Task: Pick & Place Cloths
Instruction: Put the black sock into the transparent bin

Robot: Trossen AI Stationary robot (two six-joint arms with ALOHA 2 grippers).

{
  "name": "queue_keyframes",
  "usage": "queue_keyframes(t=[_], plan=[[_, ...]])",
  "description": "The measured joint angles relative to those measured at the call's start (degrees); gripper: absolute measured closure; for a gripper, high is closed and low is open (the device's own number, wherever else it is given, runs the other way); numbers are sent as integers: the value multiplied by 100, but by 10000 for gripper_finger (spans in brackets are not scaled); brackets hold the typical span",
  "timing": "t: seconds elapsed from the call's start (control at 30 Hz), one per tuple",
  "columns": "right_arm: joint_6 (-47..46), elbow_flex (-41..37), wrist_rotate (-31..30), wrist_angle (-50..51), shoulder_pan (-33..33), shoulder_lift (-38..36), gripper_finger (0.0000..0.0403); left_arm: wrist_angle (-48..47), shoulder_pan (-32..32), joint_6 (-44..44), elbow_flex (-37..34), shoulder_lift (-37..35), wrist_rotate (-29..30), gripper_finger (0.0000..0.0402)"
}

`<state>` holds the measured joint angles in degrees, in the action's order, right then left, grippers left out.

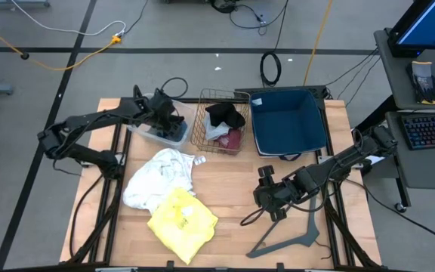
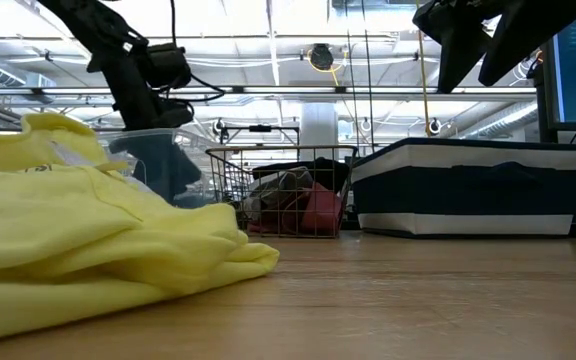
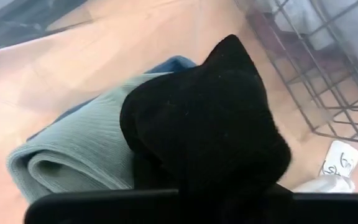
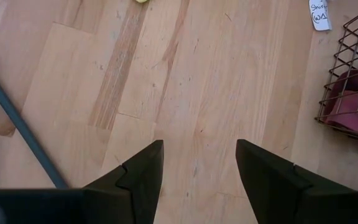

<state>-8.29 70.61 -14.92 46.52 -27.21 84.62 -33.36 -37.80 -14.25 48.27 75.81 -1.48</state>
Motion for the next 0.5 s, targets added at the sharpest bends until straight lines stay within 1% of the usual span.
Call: queue_keyframes(t=[0.1, 0.23, 0.37, 0.5], plan=[[0, 0, 0, -2, 1, 0, 206, 15, -11, -86, 0, -4, -1, 359], [0, 0, 0, -4, 1, 0, 206, 11, -8, -113, 0, -4, -2, 326], [0, 0, 0, -4, 1, 0, 206, 9, -6, -116, 0, -9, -16, 281], [0, 0, 0, -6, 1, 0, 206, -1, -6, -119, 0, -188, -32, 229]])
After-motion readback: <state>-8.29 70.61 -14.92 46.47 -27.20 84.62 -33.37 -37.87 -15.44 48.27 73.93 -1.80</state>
